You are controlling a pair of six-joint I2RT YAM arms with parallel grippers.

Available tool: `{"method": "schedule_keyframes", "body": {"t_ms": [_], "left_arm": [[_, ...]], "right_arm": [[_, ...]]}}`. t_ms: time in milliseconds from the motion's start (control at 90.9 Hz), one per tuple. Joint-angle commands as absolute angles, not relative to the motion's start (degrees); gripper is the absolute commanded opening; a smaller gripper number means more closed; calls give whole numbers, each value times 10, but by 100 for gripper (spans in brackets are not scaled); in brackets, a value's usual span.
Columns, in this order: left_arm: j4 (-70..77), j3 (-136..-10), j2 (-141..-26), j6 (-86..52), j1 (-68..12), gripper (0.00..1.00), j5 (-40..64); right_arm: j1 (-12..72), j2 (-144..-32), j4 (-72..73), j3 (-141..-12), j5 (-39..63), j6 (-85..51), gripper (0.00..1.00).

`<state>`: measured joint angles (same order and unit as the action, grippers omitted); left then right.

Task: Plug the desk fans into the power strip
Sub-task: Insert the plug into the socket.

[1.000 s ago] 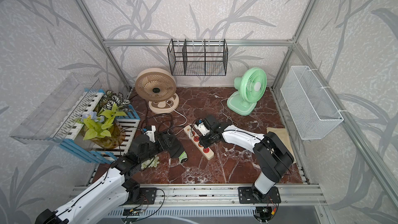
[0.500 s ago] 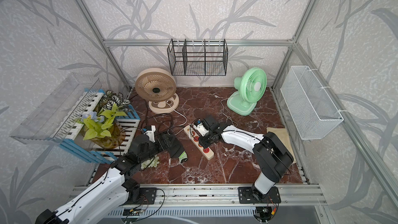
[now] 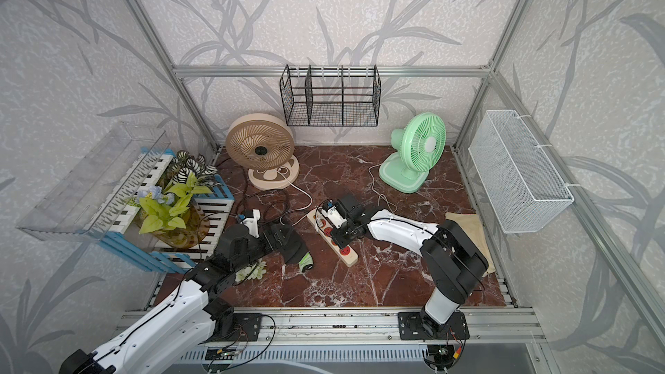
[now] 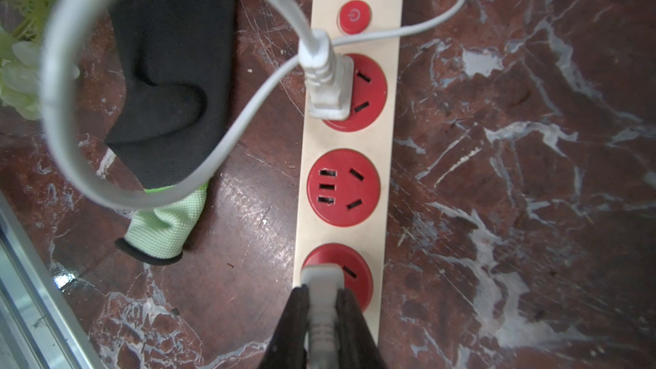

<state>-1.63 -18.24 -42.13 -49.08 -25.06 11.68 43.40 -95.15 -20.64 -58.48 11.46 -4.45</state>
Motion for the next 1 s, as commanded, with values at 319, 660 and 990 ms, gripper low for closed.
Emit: {"method": "schedule_keyframes", "body": {"t_ms": [319, 660, 990], "left_arm": [[-6, -182, -420, -485, -246, 100, 121], [-7, -183, -420, -486, -245, 100, 124], [-22, -180, -400, -486, -245, 100, 127]], "right_arm": [[462, -967, -254, -571, 38, -26, 0], [496, -959, -281, -536, 38, -69, 0], [535, -973, -269, -531, 84, -124, 0]]}}
